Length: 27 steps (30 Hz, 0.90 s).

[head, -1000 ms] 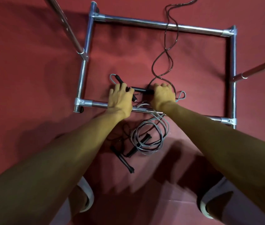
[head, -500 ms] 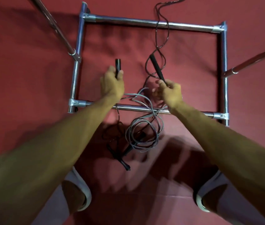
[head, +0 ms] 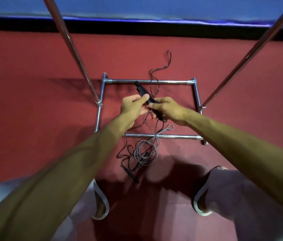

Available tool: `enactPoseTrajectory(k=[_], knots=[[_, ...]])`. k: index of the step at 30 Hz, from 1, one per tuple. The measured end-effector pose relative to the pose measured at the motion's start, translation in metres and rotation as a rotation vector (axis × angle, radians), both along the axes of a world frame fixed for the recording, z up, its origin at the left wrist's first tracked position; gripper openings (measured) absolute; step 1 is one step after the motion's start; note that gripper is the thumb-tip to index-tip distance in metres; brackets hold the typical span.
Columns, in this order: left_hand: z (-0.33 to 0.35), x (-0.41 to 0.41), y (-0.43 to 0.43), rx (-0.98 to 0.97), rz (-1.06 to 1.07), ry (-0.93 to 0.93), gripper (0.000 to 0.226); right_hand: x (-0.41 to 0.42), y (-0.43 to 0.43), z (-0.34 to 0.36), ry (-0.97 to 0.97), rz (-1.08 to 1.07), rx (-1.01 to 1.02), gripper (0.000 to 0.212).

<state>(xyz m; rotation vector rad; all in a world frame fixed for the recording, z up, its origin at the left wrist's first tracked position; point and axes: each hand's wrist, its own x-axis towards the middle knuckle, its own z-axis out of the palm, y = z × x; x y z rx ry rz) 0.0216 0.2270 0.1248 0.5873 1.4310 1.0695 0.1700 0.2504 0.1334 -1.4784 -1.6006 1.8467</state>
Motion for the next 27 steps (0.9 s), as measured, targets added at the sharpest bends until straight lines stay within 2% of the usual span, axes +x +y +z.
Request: enactPoseTrajectory(k=[3, 6, 10, 12, 13, 14, 16, 17, 18, 19, 20, 21, 22, 24, 25, 27], knots=[[0.046, 0.004, -0.02, 0.102, -0.039, 0.175, 0.01, 0.008, -0.018, 0.049, 0.022, 0.056, -0.063, 0.019], [0.087, 0.002, -0.032, 0.169, -0.028, 0.262, 0.021, 0.016, -0.044, 0.083, 0.009, 0.114, -0.029, 0.026], [0.125, 0.009, -0.053, 0.199, -0.065, 0.026, 0.014, 0.023, -0.08, 0.105, 0.065, 0.095, 0.144, 0.011], [0.128, 0.015, -0.061, 0.174, -0.013, -0.104, 0.017, 0.019, -0.091, 0.108, 0.023, 0.12, 0.237, 0.018], [0.127, 0.02, -0.063, 0.161, 0.024, -0.106, 0.018, 0.018, -0.095, 0.107, 0.0, 0.147, 0.258, 0.02], [0.121, 0.024, -0.064, 0.149, 0.049, -0.011, 0.02, 0.018, -0.098, 0.106, -0.024, 0.171, 0.269, 0.02], [0.113, 0.031, -0.066, 0.174, 0.004, 0.374, 0.023, 0.023, -0.1, 0.103, -0.047, 0.176, 0.261, 0.02], [0.108, 0.035, -0.068, 0.209, -0.049, 0.598, 0.042, 0.027, -0.099, 0.102, -0.044, 0.159, 0.235, 0.022], [0.106, 0.036, -0.072, 0.3, -0.109, 0.823, 0.061, 0.031, -0.099, 0.105, -0.035, 0.151, 0.214, 0.022], [0.106, 0.034, -0.075, 0.457, -0.181, 1.028, 0.068, 0.033, -0.097, 0.109, -0.021, 0.142, 0.191, 0.022], [0.11, 0.031, -0.075, 0.65, -0.297, 1.18, 0.067, 0.034, -0.095, 0.115, -0.012, 0.142, 0.167, 0.022], [0.114, 0.027, -0.073, 0.811, -0.442, 1.243, 0.06, 0.036, -0.092, 0.12, -0.002, 0.148, 0.144, 0.024], [0.117, 0.025, -0.072, 0.879, -0.582, 1.204, 0.054, 0.038, -0.089, 0.125, 0.012, 0.168, 0.122, 0.026], [0.122, 0.022, -0.076, 0.767, -0.764, 0.973, 0.05, 0.04, -0.086, 0.131, 0.059, 0.241, 0.072, 0.032], [0.122, 0.022, -0.078, 0.696, -0.788, 0.855, 0.047, 0.042, -0.087, 0.131, 0.075, 0.244, 0.037, 0.036], [0.122, 0.025, -0.084, 0.604, -0.808, 0.738, 0.047, 0.046, -0.091, 0.129, 0.063, 0.153, 0.033, 0.043]])
